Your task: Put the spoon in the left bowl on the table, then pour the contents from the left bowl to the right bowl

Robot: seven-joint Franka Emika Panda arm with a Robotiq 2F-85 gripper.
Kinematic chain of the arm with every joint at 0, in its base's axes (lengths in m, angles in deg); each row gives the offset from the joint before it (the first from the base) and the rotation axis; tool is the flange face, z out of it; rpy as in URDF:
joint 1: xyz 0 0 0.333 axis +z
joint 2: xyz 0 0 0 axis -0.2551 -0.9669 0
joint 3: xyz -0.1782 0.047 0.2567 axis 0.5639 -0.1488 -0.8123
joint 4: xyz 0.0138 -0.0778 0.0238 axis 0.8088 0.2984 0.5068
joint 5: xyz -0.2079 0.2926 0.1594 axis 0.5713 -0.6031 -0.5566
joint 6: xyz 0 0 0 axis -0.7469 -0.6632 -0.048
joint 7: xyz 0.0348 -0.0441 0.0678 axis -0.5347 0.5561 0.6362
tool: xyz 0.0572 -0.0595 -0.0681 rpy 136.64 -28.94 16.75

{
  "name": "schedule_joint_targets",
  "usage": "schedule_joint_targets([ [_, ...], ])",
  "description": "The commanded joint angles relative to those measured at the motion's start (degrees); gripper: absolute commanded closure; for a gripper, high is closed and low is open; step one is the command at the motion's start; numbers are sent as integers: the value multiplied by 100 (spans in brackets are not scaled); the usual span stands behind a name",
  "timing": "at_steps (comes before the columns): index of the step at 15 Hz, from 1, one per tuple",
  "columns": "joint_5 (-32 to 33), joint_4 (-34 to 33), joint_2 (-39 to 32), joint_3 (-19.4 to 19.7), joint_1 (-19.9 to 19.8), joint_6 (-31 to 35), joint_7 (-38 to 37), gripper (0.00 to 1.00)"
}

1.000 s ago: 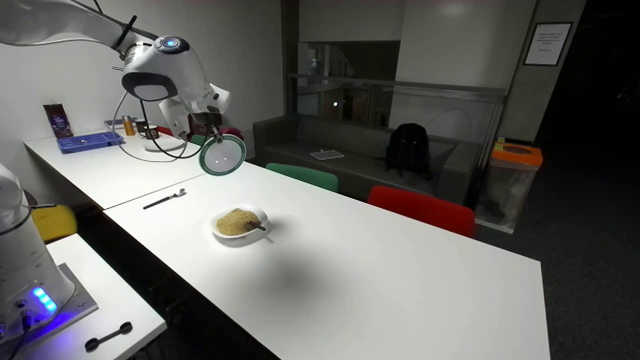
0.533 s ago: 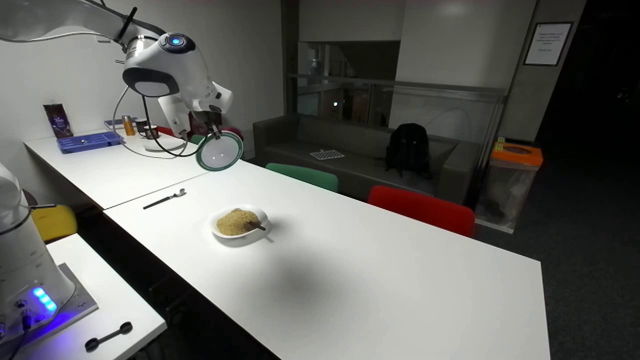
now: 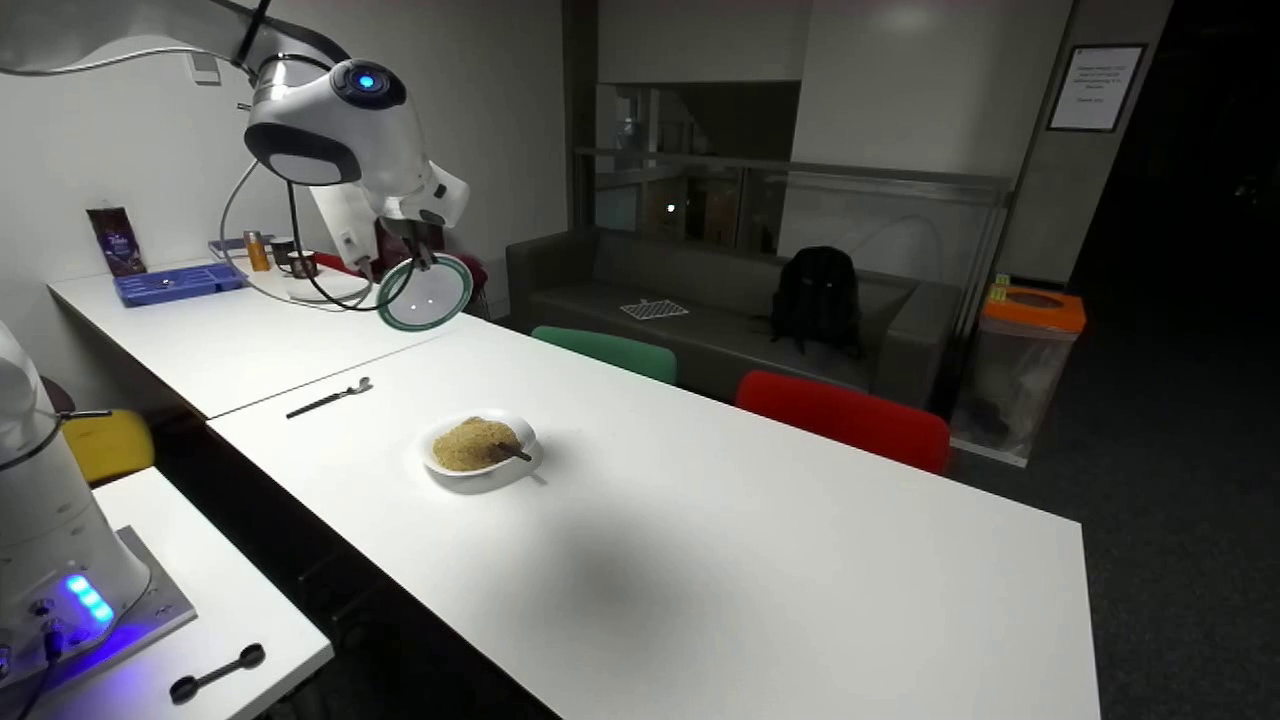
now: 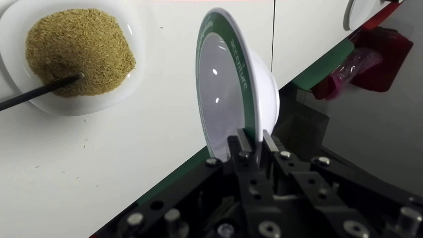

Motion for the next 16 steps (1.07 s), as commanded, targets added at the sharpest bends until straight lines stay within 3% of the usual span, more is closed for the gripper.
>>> schedule_joint_targets([
  [1, -263, -199, -54, -28, -201, -357, 222, 97],
  [8, -341, -225, -65, -72, -313, -309, 209, 97],
  [16, 56, 122, 129, -550, -366, 1254, 242, 97],
])
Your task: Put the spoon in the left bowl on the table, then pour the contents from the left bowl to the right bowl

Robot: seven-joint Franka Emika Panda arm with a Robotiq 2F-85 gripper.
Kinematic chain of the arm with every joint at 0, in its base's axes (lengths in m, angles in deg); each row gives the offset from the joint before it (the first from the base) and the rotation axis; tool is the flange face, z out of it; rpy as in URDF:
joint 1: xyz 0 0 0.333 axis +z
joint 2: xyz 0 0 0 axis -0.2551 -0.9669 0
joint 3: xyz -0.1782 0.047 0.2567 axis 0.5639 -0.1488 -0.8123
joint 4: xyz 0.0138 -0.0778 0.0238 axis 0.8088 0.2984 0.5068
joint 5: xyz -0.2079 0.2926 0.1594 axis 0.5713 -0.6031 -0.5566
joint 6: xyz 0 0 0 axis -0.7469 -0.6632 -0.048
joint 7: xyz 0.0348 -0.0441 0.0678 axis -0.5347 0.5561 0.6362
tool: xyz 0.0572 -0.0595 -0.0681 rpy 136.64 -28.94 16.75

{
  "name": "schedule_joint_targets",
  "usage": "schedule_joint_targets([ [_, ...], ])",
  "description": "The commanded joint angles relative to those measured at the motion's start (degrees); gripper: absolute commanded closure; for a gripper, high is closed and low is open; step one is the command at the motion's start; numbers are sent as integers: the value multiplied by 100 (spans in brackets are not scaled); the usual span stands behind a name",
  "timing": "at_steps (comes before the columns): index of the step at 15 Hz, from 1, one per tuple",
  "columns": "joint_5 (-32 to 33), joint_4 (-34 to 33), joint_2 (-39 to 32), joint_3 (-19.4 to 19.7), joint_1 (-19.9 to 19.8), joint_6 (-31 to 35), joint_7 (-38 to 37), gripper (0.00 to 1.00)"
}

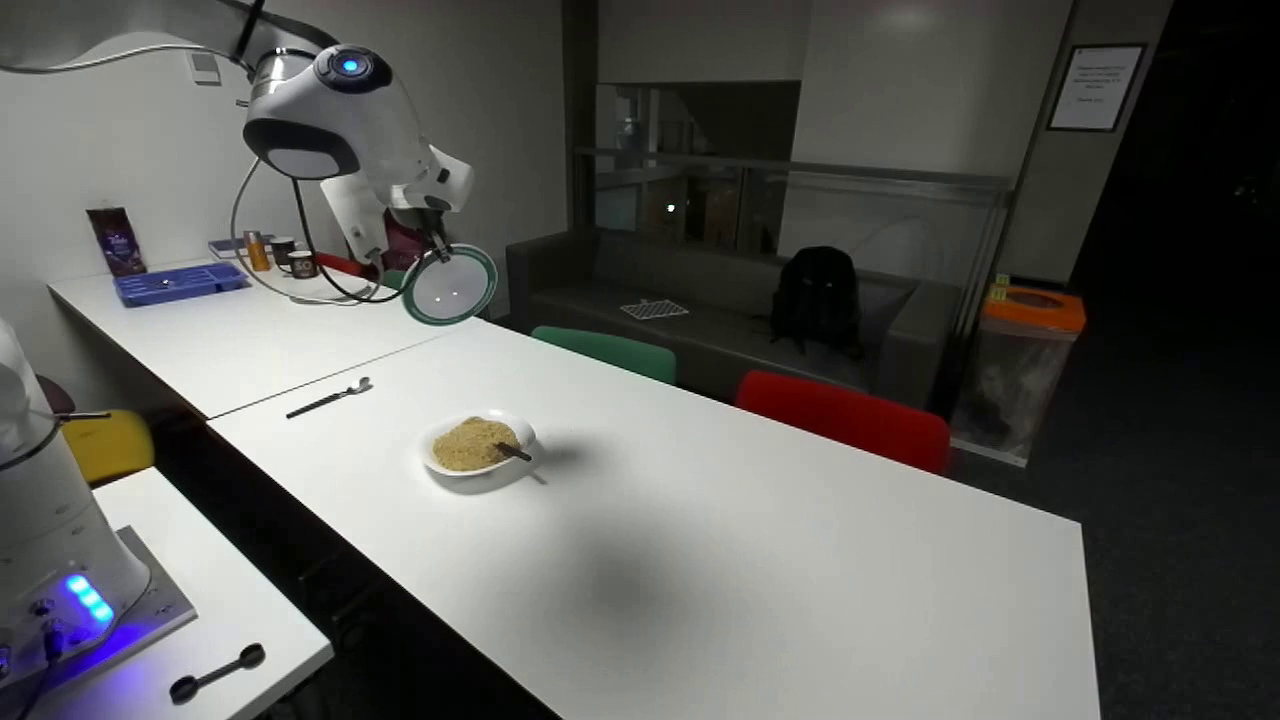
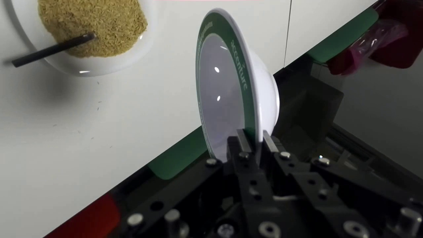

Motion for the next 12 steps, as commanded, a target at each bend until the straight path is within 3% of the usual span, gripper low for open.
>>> schedule_joint_targets([
  [1, 231, 224, 149, -324, -86, 755, 144, 97],
  [6, 1341, 840, 162, -786, 44, 2232, -20, 97],
  [12, 3463, 1708, 113, -1289, -39, 3717, -510, 97],
])
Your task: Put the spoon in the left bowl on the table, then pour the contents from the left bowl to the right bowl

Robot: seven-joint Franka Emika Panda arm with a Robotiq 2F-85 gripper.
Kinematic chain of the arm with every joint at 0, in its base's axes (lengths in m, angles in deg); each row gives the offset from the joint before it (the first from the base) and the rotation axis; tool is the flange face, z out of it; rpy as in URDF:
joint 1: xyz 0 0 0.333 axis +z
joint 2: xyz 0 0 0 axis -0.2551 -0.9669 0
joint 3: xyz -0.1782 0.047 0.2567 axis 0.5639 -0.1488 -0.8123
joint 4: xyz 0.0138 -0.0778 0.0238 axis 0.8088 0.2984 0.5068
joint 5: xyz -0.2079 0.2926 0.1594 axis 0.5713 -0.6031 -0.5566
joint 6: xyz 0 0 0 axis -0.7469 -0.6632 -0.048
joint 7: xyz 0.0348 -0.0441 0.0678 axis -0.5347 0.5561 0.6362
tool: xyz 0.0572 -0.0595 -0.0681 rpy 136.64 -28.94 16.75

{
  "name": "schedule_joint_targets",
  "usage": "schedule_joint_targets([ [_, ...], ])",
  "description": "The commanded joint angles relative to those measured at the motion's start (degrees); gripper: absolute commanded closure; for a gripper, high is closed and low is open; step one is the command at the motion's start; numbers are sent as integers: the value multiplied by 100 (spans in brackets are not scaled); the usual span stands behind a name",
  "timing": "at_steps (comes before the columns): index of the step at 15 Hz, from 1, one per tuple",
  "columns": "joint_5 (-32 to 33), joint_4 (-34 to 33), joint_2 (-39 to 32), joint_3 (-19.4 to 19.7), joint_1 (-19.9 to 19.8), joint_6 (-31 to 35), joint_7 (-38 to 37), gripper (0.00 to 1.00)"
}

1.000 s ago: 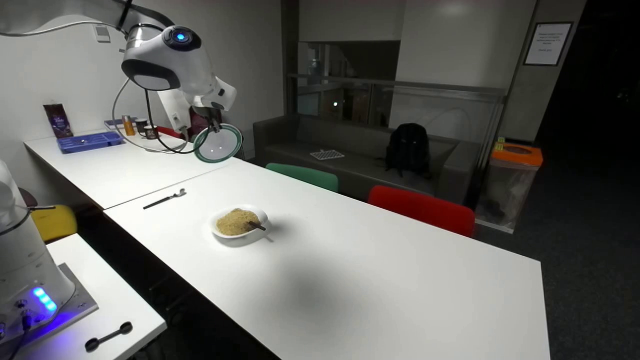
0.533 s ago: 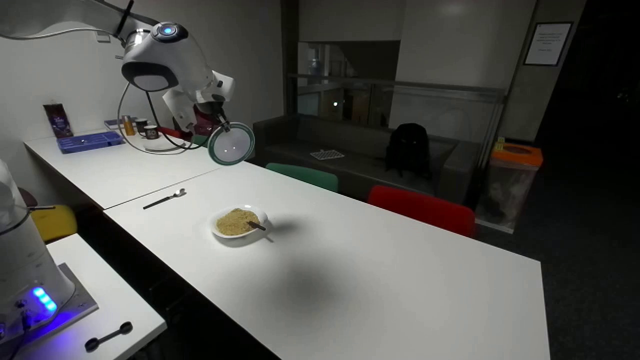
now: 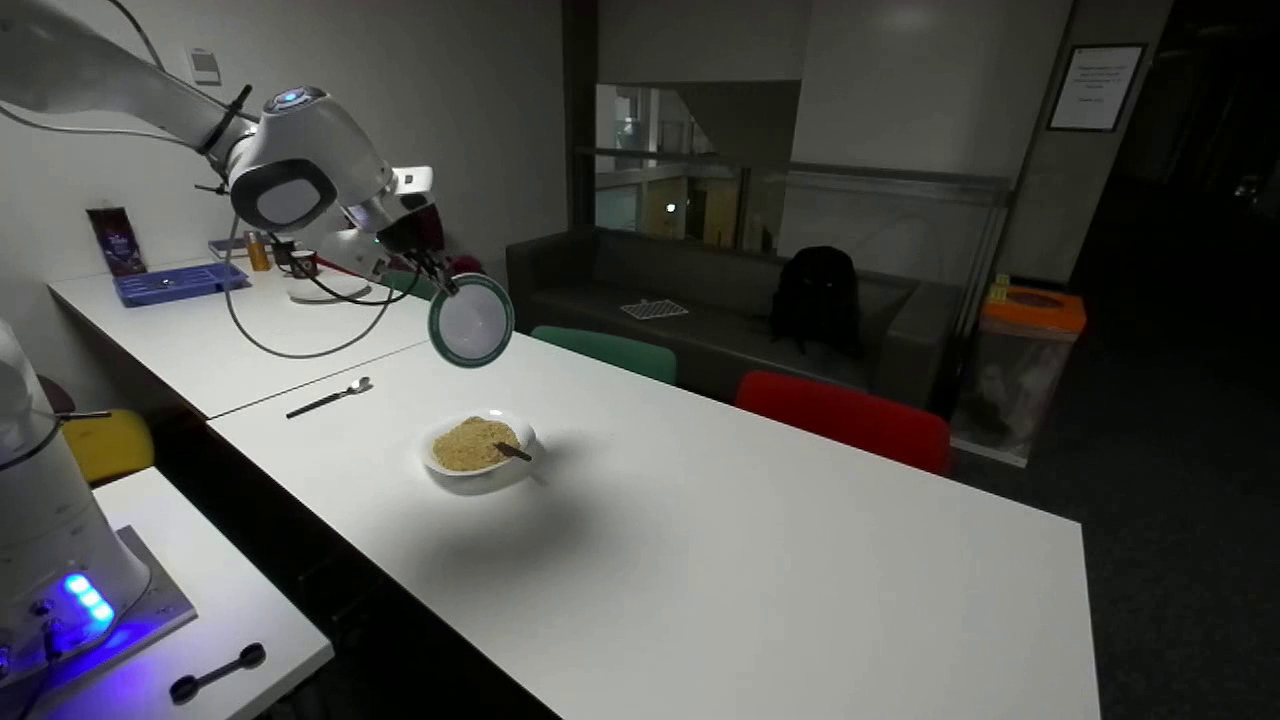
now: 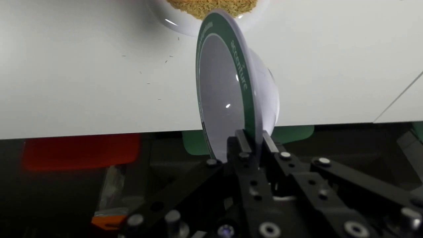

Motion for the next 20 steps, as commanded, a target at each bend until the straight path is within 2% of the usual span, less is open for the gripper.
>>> schedule_joint_targets([
  [1, 1273, 531, 98, -340, -219, 888, -438, 97],
  [4, 2435, 837, 84, -783, -631, 1383, -928, 97],
  [7, 3108, 1070, 166, -1544, -1235, 1579, -1127, 97],
  [11, 3814, 1272, 318, -2415, -1773, 1604, -1302, 97],
  [13, 4253, 1052, 186, -2812, -1976, 1512, -1496, 97],
  [17, 4897, 1120, 273, -3441, -2202, 1542, -1822, 97],
  [20, 5131, 1088, 197, -3676, -2099, 1534, -2004, 97],
])
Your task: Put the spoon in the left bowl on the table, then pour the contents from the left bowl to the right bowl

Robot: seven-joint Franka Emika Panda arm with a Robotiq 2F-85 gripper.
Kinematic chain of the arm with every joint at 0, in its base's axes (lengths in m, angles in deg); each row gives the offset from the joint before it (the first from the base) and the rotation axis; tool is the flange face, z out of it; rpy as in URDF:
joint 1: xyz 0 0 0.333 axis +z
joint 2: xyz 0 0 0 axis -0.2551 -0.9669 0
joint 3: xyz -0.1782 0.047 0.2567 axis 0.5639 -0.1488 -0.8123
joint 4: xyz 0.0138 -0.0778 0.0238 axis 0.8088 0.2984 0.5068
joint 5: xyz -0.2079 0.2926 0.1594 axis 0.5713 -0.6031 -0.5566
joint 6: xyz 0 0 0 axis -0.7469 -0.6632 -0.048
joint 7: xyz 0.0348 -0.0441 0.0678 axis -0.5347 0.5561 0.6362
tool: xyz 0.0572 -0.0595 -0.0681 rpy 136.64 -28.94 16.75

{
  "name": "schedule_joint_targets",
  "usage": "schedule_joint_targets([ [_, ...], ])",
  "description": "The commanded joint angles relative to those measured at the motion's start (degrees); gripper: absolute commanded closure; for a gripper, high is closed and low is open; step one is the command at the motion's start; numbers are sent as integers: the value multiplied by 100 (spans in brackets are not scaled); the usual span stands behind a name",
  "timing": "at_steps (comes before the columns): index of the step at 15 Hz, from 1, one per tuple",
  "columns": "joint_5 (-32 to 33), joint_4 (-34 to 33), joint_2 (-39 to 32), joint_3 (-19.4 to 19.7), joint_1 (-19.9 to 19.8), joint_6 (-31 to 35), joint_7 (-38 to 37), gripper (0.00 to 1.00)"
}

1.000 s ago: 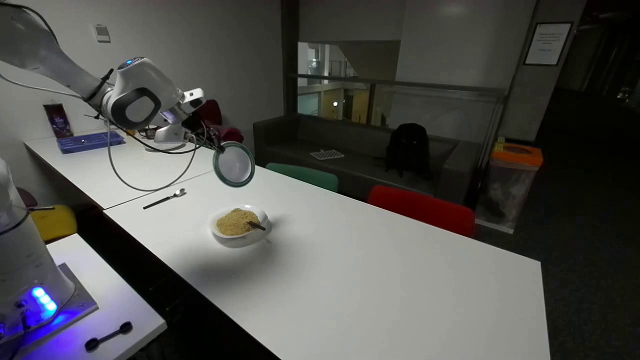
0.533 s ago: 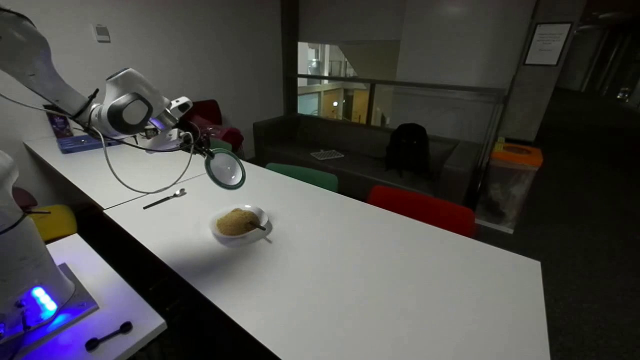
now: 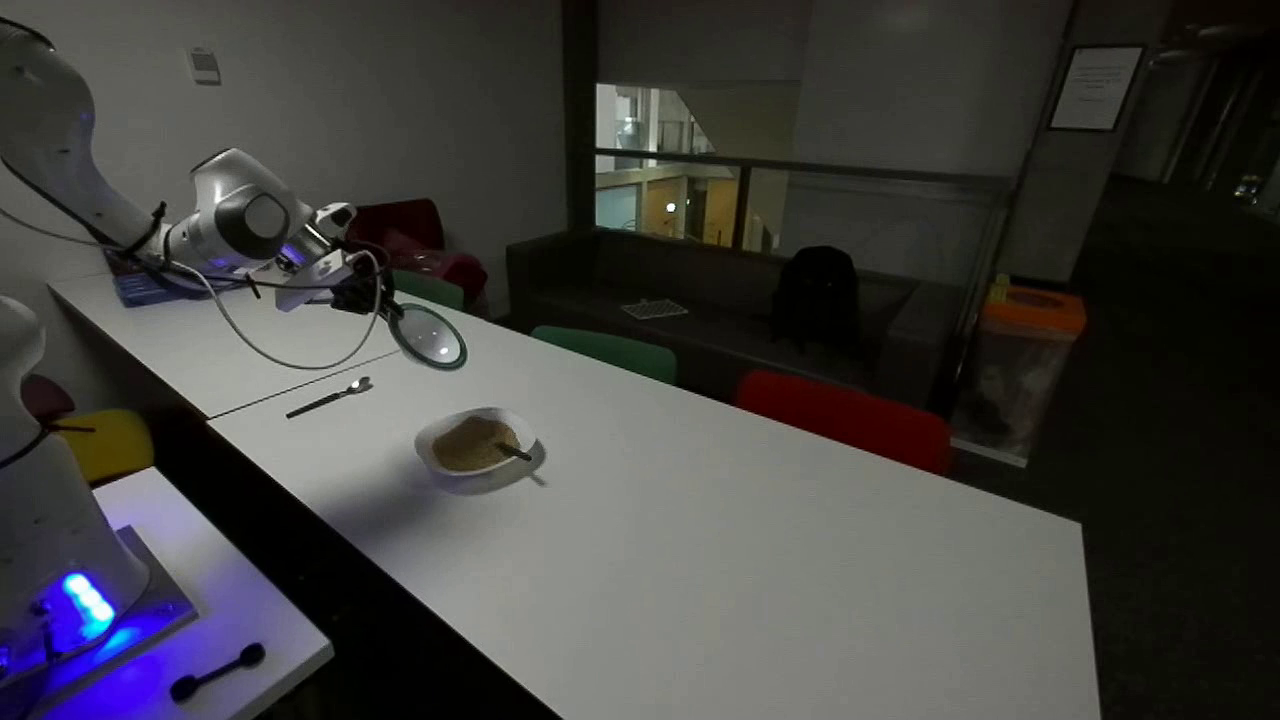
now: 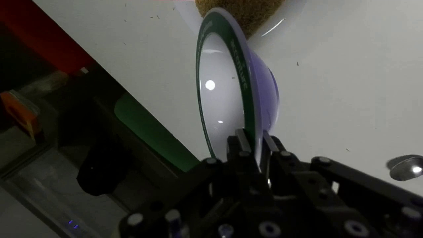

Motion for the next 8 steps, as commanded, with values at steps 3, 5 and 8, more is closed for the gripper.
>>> schedule_joint_targets([
  [3, 502, 41, 126, -532, -65, 140, -479, 97],
  [5, 498, 28, 68, -696, 17, 117, -657, 97],
  [8, 493, 5, -47, -938, 125, 9, -839, 97],
])
